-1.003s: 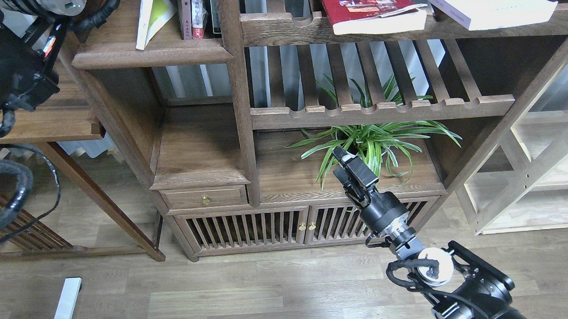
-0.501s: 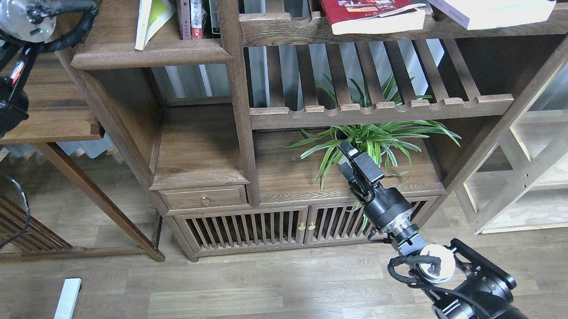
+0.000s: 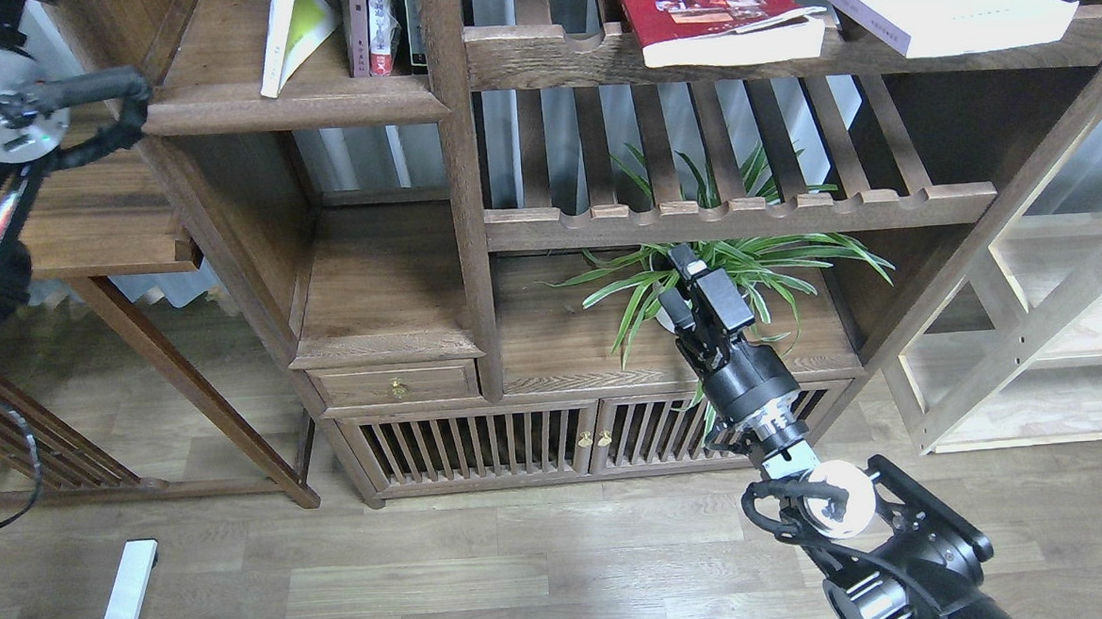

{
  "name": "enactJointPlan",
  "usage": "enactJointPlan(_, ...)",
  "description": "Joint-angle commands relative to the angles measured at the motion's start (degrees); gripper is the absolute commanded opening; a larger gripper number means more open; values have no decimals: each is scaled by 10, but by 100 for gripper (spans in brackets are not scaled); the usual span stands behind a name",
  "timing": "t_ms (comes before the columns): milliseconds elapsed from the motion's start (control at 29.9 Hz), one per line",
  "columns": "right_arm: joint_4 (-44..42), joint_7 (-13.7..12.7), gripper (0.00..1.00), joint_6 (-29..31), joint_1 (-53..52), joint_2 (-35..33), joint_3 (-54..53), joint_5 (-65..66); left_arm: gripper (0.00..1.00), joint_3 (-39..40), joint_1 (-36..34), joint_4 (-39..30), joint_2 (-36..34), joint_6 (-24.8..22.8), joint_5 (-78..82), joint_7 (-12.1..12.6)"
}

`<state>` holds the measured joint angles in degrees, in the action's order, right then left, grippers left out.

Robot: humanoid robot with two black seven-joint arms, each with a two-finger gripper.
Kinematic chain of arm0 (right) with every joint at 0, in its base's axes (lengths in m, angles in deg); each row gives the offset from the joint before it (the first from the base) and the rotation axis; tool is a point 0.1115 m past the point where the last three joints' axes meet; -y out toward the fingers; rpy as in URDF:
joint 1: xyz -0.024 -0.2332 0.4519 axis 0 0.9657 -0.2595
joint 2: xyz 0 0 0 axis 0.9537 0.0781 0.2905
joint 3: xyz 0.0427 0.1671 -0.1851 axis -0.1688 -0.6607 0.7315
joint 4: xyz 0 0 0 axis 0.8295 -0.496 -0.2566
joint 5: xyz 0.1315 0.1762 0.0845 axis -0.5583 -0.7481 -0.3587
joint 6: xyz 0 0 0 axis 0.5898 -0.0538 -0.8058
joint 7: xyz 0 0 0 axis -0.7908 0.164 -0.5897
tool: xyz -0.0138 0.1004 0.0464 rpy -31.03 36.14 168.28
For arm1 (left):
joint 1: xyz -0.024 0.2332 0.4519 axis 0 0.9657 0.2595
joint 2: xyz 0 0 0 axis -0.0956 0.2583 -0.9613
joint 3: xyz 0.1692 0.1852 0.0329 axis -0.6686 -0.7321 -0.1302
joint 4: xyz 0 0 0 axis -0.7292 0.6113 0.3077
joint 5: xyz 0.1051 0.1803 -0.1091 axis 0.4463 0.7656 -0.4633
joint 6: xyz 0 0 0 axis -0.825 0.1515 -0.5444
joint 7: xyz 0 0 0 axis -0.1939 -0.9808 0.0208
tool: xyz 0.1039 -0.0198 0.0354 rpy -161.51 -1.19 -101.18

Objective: Organize books on shelf
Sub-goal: 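Raise both grippers toward the red book on the top shelf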

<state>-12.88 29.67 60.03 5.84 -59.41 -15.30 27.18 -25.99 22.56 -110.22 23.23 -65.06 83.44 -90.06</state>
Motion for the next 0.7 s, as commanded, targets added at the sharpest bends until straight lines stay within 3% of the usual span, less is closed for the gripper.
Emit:
enactJointPlan(0,20,-3,99,0,0,-2,-14,4,99,14,16,-13,-3,-74,-35,-2)
enactJointPlan(167,39,-4,99,0,1,-9,-49,5,99,14,41,-15,-3,-208,-86,1)
enactJointPlan(669,65,-6,99,0,12,-3,-81,30,99,13,171,-45,37,-208,-215,7)
